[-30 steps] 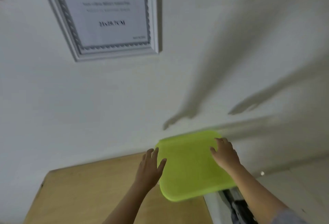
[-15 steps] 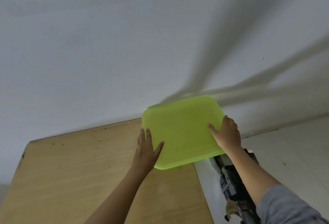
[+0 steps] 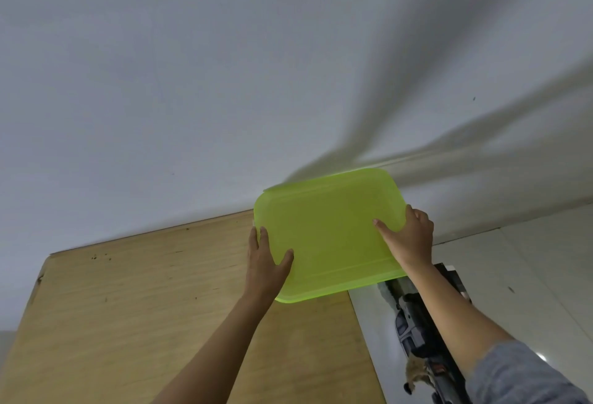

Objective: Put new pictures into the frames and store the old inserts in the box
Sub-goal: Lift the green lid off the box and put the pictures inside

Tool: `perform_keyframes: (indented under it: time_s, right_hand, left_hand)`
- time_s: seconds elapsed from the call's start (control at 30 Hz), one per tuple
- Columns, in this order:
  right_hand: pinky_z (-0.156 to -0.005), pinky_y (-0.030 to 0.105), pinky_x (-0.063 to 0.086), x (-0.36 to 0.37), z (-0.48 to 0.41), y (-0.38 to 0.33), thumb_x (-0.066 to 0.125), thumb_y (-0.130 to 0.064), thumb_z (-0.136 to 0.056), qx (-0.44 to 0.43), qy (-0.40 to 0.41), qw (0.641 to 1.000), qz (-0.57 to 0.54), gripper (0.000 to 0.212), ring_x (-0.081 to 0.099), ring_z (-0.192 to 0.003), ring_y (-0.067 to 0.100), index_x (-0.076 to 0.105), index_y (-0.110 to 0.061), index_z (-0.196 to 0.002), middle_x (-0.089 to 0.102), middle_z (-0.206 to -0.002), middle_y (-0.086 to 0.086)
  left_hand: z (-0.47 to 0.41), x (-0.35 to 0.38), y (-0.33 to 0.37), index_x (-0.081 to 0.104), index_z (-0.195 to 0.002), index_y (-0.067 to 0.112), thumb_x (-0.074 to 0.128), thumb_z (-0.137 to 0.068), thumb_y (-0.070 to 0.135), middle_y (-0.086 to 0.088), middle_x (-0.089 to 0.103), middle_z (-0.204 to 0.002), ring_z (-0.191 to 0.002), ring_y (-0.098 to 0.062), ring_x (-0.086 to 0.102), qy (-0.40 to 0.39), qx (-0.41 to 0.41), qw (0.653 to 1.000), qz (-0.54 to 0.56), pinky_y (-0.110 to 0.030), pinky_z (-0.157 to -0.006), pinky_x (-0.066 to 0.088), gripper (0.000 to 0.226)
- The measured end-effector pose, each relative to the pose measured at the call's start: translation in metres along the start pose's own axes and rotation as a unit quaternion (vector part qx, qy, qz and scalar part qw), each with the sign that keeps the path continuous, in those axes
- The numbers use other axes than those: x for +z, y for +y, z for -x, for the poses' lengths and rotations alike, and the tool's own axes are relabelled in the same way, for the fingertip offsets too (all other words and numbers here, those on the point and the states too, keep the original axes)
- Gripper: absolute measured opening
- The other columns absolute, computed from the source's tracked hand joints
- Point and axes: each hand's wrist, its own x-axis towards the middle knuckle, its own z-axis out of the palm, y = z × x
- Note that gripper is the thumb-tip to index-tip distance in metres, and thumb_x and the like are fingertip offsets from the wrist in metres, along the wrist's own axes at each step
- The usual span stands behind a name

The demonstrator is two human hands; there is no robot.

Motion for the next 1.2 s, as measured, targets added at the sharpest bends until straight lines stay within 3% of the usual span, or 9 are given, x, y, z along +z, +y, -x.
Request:
perform_keyframes:
  time_s: [0.37,0.57,0.7,1.03,1.2]
  right_hand:
    - [-0.106,0.046,0.033,-0.006,0.017,0.001,0.067,-0.044,-0.079,0.010,0.025,0.999,-0.033,0.077,0.032,-0.129,0.033,0.039,-0.003,-0.137,0.042,-0.138,0.015]
    - [-0.099,0.047,0.042,-0.012,0.017,0.005,0.069,-0.051,-0.073,0.017,0.002,0.999,-0.046,0.077,0.045,-0.120,0.034,0.044,-0.006,-0.131,0.046,-0.130,0.016]
    - [-0.091,0.040,0.047,-0.012,0.014,0.002,0.071,-0.049,-0.073,0.008,-0.006,0.998,-0.057,0.073,0.050,-0.112,0.031,0.047,-0.005,-0.127,0.045,-0.127,0.015]
    - [-0.097,0.034,0.038,-0.014,0.029,-0.016,0.069,-0.040,-0.079,0.001,-0.011,0.996,-0.091,0.082,0.038,-0.127,0.029,0.032,-0.002,-0.140,0.034,-0.137,0.015]
    - [-0.094,0.034,0.040,-0.013,0.052,-0.044,0.072,-0.038,-0.077,-0.034,-0.004,0.993,-0.109,0.071,0.042,-0.120,0.028,0.042,-0.003,-0.131,0.038,-0.130,0.014]
  left_hand:
    - [0.000,-0.006,0.003,0.014,-0.147,0.004,0.062,-0.086,0.026,-0.009,0.006,-0.156,-0.144,-0.020,0.009,-0.017,-0.019,0.999,0.020,-0.030,-0.113,0.017,0.080]
    - [0.000,-0.009,0.000,0.016,-0.146,0.005,0.063,-0.085,0.025,-0.007,0.008,-0.156,-0.143,-0.019,0.012,-0.012,-0.015,0.999,0.031,-0.029,-0.112,0.018,0.080]
    - [0.000,-0.009,-0.002,0.017,-0.146,0.005,0.064,-0.085,0.024,-0.006,0.010,-0.155,-0.143,-0.019,0.013,-0.002,-0.017,0.999,0.041,-0.029,-0.112,0.018,0.080]
    - [0.006,-0.025,-0.006,0.020,-0.146,0.004,0.067,-0.082,0.018,-0.007,0.014,-0.154,-0.141,-0.020,0.018,0.024,-0.016,0.997,0.078,-0.028,-0.110,0.020,0.081]
    - [0.020,-0.058,-0.019,0.022,-0.145,0.003,0.069,-0.081,0.016,-0.010,0.017,-0.152,-0.141,-0.021,0.019,0.049,-0.008,0.994,0.093,-0.029,-0.111,0.020,0.080]
